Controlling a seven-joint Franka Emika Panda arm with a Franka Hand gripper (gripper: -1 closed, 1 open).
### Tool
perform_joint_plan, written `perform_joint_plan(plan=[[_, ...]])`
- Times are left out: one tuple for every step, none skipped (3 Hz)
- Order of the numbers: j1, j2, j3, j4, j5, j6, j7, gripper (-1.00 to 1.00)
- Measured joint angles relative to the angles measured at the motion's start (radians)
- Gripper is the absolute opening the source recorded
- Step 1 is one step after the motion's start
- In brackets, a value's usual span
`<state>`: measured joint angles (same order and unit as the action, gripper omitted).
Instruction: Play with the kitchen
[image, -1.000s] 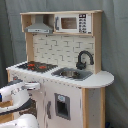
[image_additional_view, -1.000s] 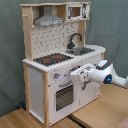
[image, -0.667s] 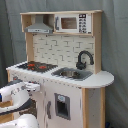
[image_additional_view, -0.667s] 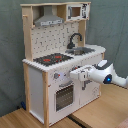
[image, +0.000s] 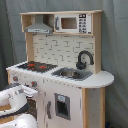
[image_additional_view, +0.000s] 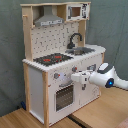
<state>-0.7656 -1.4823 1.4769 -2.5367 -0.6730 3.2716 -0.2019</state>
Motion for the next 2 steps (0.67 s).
perform_joint_plan(plan=[[0.086, 0.000, 0.008, -0.014, 0.000, -0.063, 0.026, 1.00], [0.155, 0.000, 0.008, -0.029, 0.000, -0.147, 0.037, 1.00]])
